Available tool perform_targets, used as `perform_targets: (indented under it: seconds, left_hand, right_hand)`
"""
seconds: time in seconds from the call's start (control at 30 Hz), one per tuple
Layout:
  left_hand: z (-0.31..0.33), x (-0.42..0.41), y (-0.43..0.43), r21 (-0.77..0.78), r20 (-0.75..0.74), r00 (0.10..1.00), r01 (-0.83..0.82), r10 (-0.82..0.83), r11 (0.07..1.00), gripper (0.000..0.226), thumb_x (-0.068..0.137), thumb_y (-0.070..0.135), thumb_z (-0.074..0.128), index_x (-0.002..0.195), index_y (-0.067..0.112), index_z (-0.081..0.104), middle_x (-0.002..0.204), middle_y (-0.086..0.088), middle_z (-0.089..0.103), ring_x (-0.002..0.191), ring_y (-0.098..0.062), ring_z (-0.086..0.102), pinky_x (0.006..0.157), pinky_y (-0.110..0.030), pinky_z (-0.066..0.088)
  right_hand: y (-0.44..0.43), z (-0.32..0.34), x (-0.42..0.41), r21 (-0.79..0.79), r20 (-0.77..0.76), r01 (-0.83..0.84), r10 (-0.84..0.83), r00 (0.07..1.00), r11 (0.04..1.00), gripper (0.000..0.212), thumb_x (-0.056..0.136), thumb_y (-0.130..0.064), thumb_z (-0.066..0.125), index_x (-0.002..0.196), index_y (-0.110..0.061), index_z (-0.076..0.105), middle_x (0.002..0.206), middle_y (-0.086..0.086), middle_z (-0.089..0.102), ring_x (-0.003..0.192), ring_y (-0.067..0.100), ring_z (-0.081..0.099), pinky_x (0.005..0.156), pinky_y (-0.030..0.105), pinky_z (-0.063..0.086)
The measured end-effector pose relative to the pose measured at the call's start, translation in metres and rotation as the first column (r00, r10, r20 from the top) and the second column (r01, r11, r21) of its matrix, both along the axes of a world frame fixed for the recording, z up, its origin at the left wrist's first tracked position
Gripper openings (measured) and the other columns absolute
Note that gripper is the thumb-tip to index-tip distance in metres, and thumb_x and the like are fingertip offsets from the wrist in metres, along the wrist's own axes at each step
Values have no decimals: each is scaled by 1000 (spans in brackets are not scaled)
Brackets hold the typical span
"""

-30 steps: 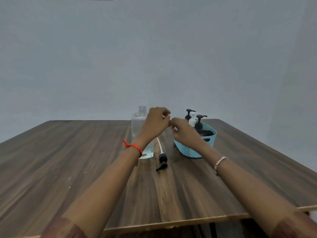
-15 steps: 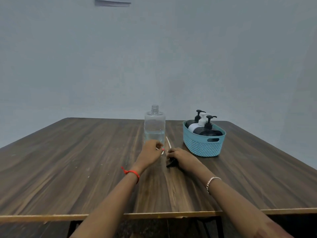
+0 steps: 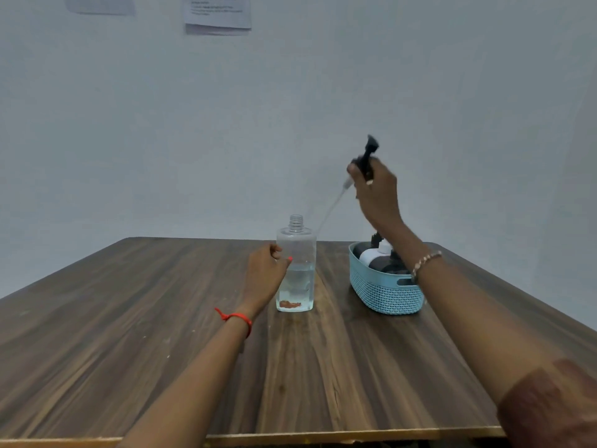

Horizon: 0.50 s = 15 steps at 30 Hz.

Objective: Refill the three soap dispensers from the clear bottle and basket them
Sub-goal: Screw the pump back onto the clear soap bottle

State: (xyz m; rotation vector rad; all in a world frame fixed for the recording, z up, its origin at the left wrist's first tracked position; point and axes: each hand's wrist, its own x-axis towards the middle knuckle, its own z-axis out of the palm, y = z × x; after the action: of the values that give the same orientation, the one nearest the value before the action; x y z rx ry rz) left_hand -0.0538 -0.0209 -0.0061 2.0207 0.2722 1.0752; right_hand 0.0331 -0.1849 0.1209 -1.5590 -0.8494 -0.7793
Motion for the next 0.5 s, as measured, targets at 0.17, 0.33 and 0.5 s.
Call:
perform_targets:
  seconds: [0.17,0.33,0.5]
  left_hand:
    - [12,10,1,6,-31,999,-16,16,1000,45,79,28,72,109,11,43,107,2,41,91,-11,44,72,-19,35]
    - [14,25,3,-48,-78,994,78,-82,996,70,78,31,73,132,7,34,126,-4,40,110,-18,47,88,-28,42]
    - [16,35,3,-64,-43,992,117,-120,991,66,76,30,75,127,7,39,125,-6,48,112,-22,50,88,-31,46]
  right_hand:
    - [10,61,-10,138,75,-16,5,997,990,13,94,-20,50,93,-9,58,67,-14,49,53,-4,51,68,38,50]
    - [20,78,-13,53,122,-41,34,992,998,11,93,-17,51,88,-7,56,66,-10,47,50,-6,48,56,18,39]
    - [30,70,-8,-33,98,-56,59,993,998,15,93,-14,52,95,0,59,64,-11,44,47,-9,48,51,12,36]
